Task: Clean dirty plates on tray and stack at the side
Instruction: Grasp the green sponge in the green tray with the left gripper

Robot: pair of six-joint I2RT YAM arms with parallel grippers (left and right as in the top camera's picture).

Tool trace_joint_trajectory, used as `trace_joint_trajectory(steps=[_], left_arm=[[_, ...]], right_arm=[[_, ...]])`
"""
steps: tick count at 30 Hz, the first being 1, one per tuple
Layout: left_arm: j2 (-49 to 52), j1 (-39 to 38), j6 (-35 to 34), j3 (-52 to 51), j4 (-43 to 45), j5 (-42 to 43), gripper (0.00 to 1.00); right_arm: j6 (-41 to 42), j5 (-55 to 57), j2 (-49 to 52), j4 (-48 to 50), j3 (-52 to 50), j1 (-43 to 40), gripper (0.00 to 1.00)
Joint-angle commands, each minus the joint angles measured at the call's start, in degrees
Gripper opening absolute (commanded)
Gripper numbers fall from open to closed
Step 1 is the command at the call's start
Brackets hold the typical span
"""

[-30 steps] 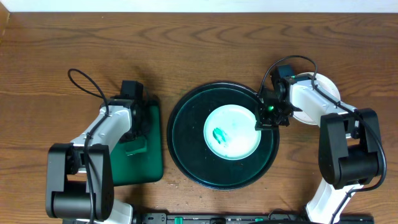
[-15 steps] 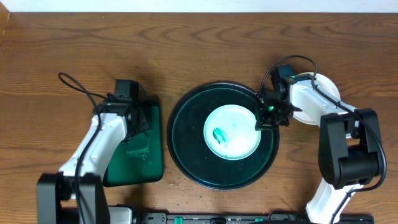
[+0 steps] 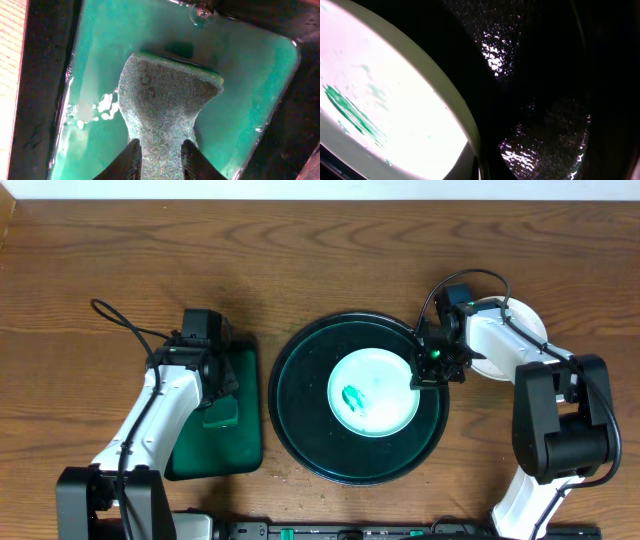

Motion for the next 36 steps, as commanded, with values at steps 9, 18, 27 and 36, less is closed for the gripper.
trace_joint_trajectory(steps=[9,18,27,36], left_arm=[[4.02,0.04,0.37,-0.61,-0.24,-0.33,0.44],[4.92,0.04,0.37,-1.18,1.31,-0.33,0.36],[5.05,0.04,0.35,-4.5,4.17,0.07,0.37],[5.05,0.02,0.35,-4.61,4.28,0.07,0.25]], right_arm=[[1.05,3.02,2.1,1.49,-0.68,1.62,0.01],[1.05,3.02,2.1,1.46,-0.68,1.62,0.01],[1.05,3.02,2.1,1.46,-0.68,1.62,0.01],[1.03,3.04,2.1,1.2,-0.68,1.62,0.01]])
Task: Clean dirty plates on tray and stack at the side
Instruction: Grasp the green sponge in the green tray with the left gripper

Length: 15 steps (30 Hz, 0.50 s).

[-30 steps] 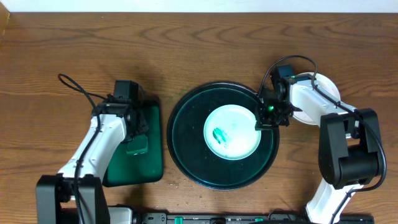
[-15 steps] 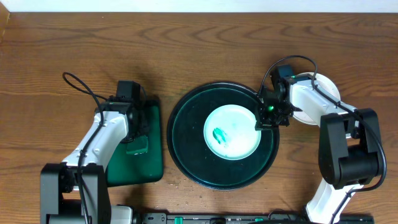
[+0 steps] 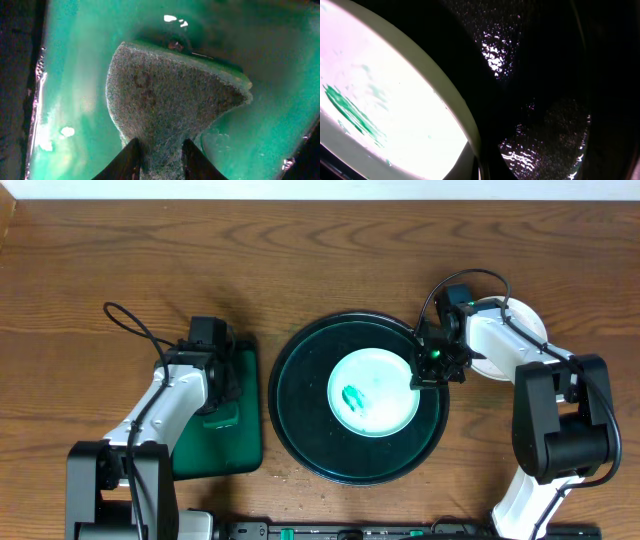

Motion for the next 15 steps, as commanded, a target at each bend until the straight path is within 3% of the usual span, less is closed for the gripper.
trace_joint_trajectory(steps=[1,2,10,13,15], left_arm=[[0.7,0.02,0.42,-1.18,-0.94,-0.13,0.13],[0.7,0.04,0.44,-1.18,-1.42,-0.15,0.08],[0.7,0.04,1.22,-1.18,-1.29,2.08,0.07],[0.7,0.04,1.01,-1.18,-1.29,2.51,0.11],[0.7,0.04,1.01,-1.18,-1.29,2.51,0.07]], right_arm=[[1.03,3.02,2.1,1.25,-0.68,1.62,0.01],[1.03,3.02,2.1,1.25,-0.68,1.62,0.01],[1.03,2.99,2.1,1.14,-0.68,1.62,0.01],[1.03,3.02,2.1,1.16,-0.68,1.62,0.01],[1.03,3.02,2.1,1.18,-0.68,1.62,0.01]])
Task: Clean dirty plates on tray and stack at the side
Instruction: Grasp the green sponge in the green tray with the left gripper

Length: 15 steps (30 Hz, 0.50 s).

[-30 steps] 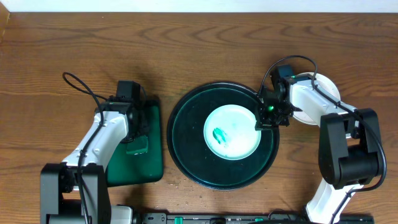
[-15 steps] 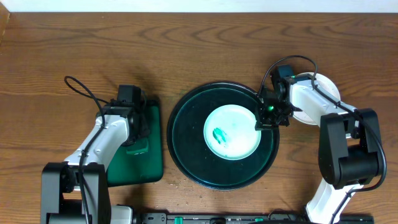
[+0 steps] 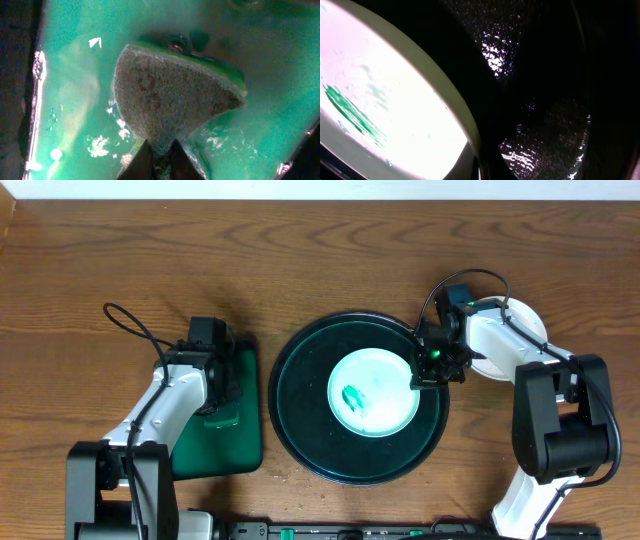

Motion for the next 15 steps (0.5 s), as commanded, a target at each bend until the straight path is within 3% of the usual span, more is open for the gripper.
trace_joint_trajectory(steps=[1,8,15], left_arm=[[0.7,0.04,0.9,-1.18,-0.9,1.68,0.07],[-2.58,-0.31,0.96,-1.07,0.13,1.84,0.07],[-15.91,-2.21,0.96,-1.07,0.04,0.31,0.07]], right_arm=[[1.03,3.02,2.1,1.2,-0.7,1.62,0.01],[0.79,2.99,2.1,1.2,-0.7,1.62,0.01],[0.61,3.02,2.1,1.22,-0.7,1.62,0.01]])
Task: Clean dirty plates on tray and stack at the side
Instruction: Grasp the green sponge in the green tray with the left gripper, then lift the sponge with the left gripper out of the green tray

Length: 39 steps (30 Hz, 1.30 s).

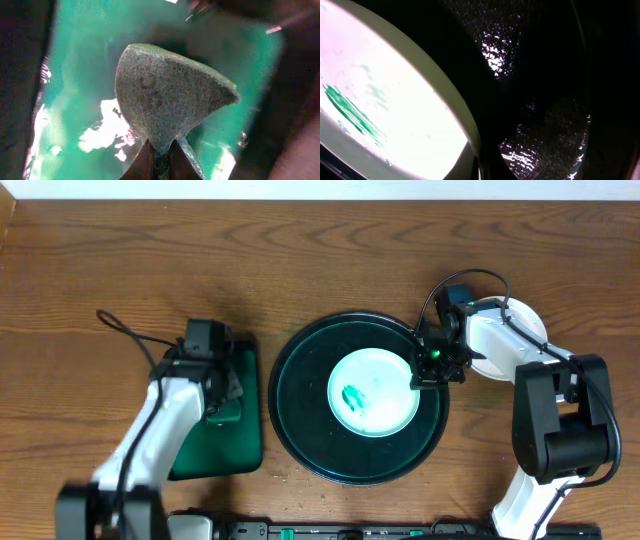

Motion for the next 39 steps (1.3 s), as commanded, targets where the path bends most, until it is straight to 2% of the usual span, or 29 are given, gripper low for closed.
trace_joint_trajectory(steps=[1,8,17,27,39], left_arm=[[-7.58,-1.14,0.9,0.28,0.0,-2.03,0.07],[-17.31,-3.19,0.96,0.28,-0.2,-13.03,0.07],[-19.21,-5.9,2.14,0.28,5.68,-26.34,0.07],[-19.21,-11.13,4.17,0.28,10.93,-34.64,0.07],[-19.21,-14.38,4.2,0.28,10.93,-37.38,0.07]], right_arm=[[0.68,3.02,2.1,1.25,-0.7,1.62,0.01],[0.63,3.02,2.1,1.38,-0.7,1.62,0.01],[0.17,3.02,2.1,1.4,-0.7,1.62,0.01],[0.17,3.02,2.1,1.4,-0.7,1.62,0.01],[0.22,3.02,2.1,0.96,-0.7,1.62,0.01]])
